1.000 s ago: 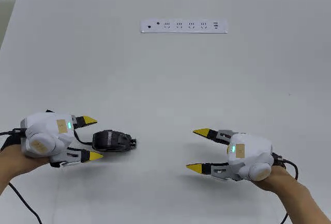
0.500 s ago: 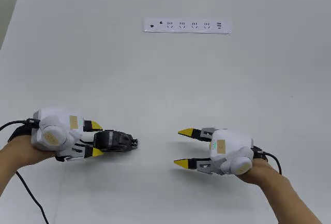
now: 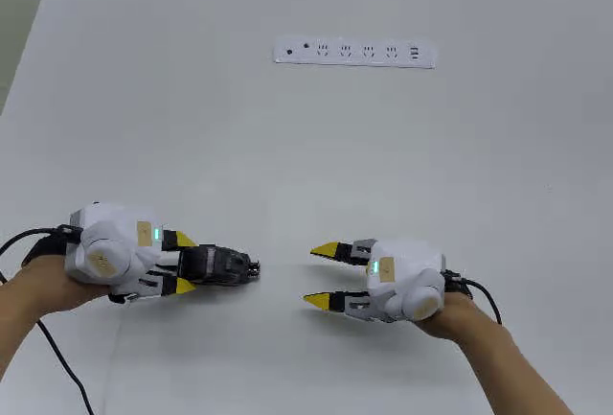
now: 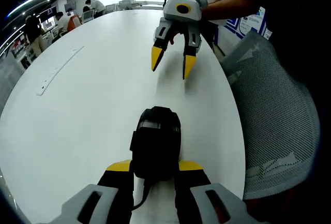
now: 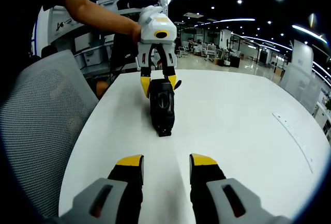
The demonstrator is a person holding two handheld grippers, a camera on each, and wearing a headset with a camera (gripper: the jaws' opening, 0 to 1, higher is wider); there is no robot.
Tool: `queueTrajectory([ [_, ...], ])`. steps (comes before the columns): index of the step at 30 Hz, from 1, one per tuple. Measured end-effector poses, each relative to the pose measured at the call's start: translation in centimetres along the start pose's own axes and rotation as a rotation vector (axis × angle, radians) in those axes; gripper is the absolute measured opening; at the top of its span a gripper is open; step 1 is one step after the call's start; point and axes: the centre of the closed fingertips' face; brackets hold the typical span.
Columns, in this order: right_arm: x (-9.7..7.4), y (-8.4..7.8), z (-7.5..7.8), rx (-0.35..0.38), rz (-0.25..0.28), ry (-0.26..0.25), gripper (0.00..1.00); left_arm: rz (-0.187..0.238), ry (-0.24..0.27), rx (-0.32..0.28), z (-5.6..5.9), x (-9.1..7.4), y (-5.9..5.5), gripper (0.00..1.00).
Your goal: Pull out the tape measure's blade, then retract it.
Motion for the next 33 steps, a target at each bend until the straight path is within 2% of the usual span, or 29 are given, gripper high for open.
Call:
queueTrajectory([
  [23,4.5,1.0,-0.4,0.007,-0.004,0.07,0.28,-0.022,-0.012,-0.008,-0.1,0.1,-0.2,0.27],
  [33,6.3,1.4,-0.7,0.045,0.002,0.092,0.25,-0.023,-0.017,-0.006,0.0,0.1,-0.3,0.27],
])
Point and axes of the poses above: the centre of the closed fingertips' face, and the gripper's own axes: x roughly forward along the fingers, z roughly to its right, y roughly out of its top
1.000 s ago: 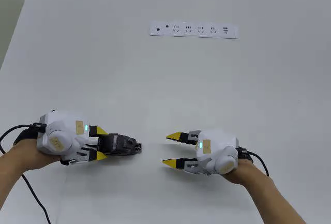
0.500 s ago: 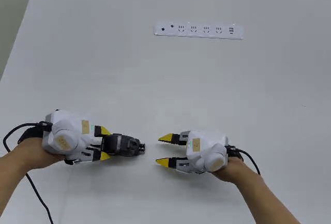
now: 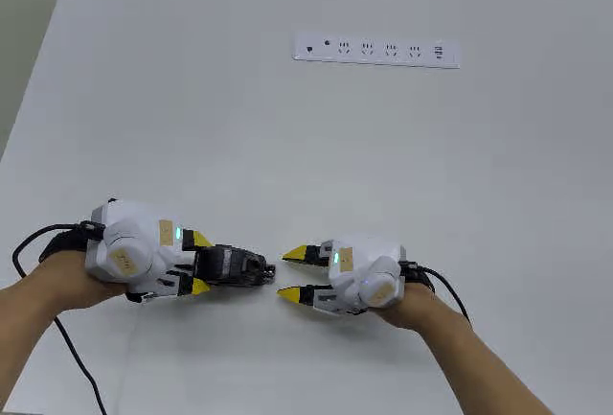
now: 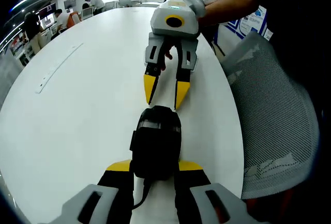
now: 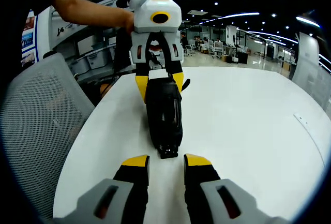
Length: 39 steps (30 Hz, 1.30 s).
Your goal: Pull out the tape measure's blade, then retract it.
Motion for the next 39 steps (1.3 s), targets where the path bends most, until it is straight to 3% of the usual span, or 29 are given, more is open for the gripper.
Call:
queueTrajectory([
  [12,1.8,-0.2,-0.2,0.005,-0.017,0.019,0.2,0.001,-0.006,-0.003,0.1,0.1,0.1,0.27],
  [39,1.9,-0.1,0.3,-0.031,-0.076,0.016,0.1,0.011,-0.017,-0.022,0.1,-0.5,0.5,0.26],
])
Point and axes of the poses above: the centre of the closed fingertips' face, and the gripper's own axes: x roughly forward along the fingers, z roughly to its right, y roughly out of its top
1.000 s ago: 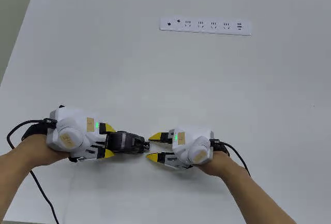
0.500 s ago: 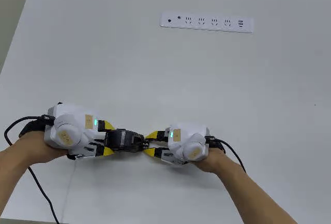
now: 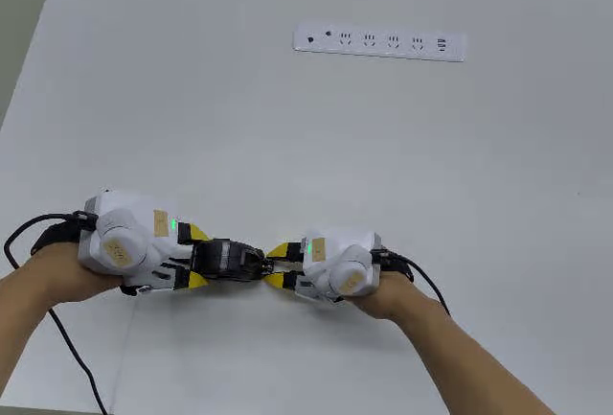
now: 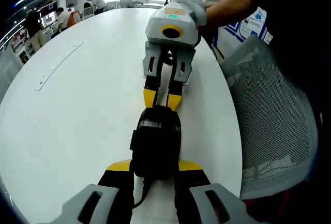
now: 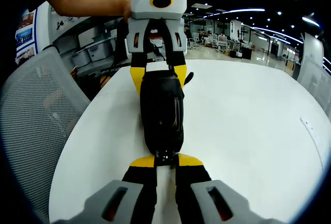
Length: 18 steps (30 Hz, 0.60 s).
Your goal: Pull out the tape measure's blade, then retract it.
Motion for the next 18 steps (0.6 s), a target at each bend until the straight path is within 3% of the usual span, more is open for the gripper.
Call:
queueTrajectory([
  [18,-0.86,0.07,0.01,-0.027,-0.005,0.017,0.1,0.005,0.011,-0.007,0.15,-0.17,-0.12,0.26],
])
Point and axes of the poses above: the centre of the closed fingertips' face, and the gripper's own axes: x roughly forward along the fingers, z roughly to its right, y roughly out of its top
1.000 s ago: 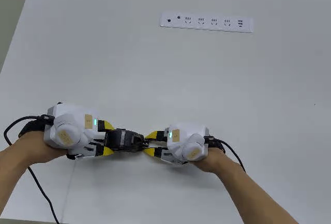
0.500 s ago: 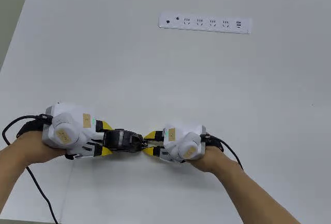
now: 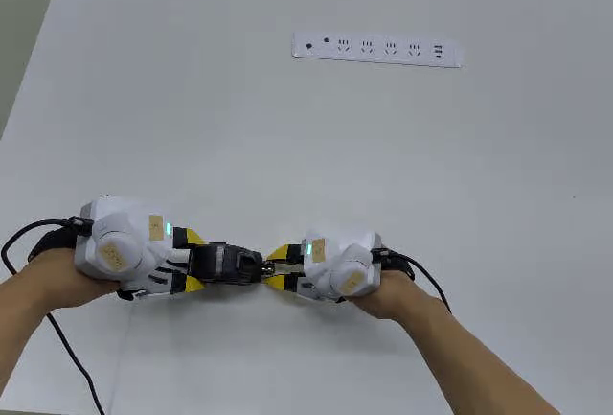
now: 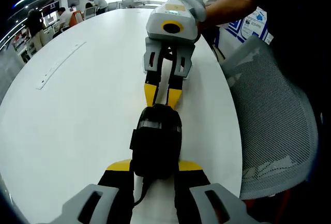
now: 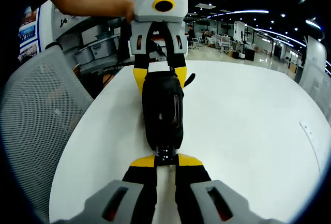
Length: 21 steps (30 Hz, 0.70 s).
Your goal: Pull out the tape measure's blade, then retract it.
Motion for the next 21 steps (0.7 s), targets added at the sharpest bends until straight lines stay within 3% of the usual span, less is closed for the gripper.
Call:
queueTrajectory([
  [21,-2.3,-1.8,0.1,-0.027,0.006,0.017,0.1,0.008,0.009,-0.001,-0.2,0.2,-0.1,0.26],
])
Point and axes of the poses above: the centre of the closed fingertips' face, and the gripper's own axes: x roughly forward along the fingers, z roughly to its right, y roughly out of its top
